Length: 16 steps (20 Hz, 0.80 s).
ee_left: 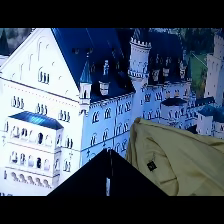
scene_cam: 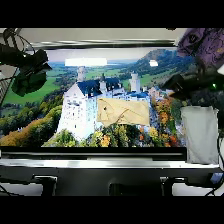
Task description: Fold the clothes and pants, and hang the long-sleeved shirts on hangers.
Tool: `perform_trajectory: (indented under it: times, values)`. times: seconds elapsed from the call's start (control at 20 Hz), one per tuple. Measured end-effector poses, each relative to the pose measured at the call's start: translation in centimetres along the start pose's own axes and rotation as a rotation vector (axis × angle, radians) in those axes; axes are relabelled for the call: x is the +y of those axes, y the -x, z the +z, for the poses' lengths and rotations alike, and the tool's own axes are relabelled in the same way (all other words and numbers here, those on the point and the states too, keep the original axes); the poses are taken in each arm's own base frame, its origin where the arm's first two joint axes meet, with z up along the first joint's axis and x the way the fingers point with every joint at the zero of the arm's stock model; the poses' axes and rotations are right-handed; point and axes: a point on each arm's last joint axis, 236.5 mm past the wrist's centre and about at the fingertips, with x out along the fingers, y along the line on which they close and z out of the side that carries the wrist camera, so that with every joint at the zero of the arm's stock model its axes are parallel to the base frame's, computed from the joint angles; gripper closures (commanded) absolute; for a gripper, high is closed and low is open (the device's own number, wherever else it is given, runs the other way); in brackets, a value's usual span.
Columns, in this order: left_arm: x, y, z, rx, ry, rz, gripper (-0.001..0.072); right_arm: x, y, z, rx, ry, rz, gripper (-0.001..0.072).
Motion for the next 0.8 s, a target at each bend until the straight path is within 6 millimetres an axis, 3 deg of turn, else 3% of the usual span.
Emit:
perform_trajectory:
  times: [0.15, 0.25, 0.55, 0.7, 0.75, 0.8]
  values:
    - [0.0, 0.0, 0.0, 0.0, 0.0, 0.0, 0.0687, -3.9, -2.7, -2.0, 0.027, -0.091, 0.083, 0.0038]
    - [0.0, 0.0, 0.0, 0.0, 0.0, 0.0, 0.0688, -5.2, -5.2, -3.5, 0.059, -0.124, 0.116, 0.0049]
    - [0.0, 0.0, 0.0, -0.002, -0.011, 0.0, 0.0687, -5.5, -12.3, -5.9, 0.129, -0.153, 0.176, 0.0057]
    - [0.0, 0.0, 0.1, -0.003, -0.016, -0.001, 0.0687, -4.8, -14.6, -6.4, 0.14, -0.146, 0.171, 0.0235]
    - [0.0, 0.0, 0.1, -0.003, -0.018, -0.001, 0.0687, -4.6, -15.2, -6.5, 0.138, -0.144, 0.167, 0.0378]
    - [0.0, 0.0, 0.1, -0.003, -0.021, -0.001, 0.0688, -4.4, -15.6, -6.6, 0.142, -0.139, 0.164, 0.059]
